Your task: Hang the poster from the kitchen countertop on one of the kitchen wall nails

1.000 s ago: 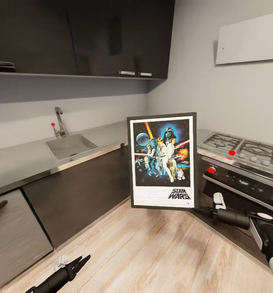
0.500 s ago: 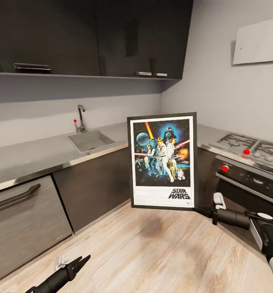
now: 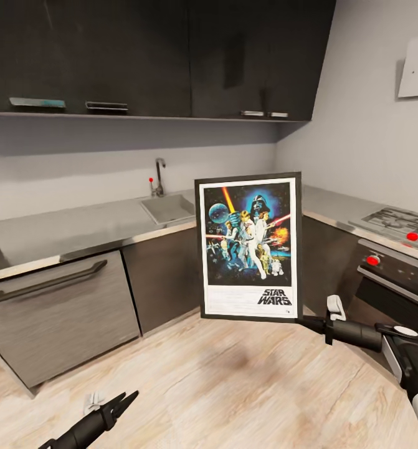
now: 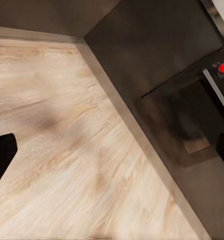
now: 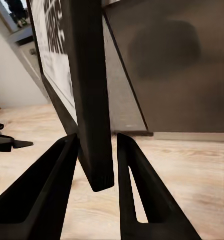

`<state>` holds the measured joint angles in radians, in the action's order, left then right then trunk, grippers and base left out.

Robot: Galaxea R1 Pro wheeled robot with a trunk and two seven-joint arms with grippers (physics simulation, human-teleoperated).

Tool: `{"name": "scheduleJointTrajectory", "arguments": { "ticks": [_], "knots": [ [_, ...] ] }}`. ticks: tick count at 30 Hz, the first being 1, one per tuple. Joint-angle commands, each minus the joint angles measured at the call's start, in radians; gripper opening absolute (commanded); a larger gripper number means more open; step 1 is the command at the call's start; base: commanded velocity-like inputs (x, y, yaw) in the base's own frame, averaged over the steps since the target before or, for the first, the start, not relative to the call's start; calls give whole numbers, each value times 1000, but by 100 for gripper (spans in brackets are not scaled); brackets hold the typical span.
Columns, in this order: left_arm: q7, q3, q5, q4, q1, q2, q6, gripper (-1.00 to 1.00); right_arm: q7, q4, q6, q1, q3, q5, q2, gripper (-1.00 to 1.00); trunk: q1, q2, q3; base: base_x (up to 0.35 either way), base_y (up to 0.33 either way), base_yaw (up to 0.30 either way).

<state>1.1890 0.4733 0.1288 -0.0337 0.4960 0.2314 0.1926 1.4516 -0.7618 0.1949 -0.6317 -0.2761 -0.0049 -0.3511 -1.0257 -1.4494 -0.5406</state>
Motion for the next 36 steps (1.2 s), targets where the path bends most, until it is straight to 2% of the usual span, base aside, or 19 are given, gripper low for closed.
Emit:
{"name": "scheduleJointTrajectory", "arguments": {
  "ticks": [1,24,36],
  "knots": [
    [2,-9,9,1,1,0,5,100,4,-1,11,0,-2,-1,0,-100,1,-1,-1,-333,0,236],
    [1,-9,9,1,1,0,5,100,4,0,11,0,-2,-1,0,-100,1,-1,-1,-317,0,11],
    [1,-9,9,1,1,0,5,100,4,0,10,0,0,-1,0,-100,1,-1,-1,-105,50,244]
  ]
}}
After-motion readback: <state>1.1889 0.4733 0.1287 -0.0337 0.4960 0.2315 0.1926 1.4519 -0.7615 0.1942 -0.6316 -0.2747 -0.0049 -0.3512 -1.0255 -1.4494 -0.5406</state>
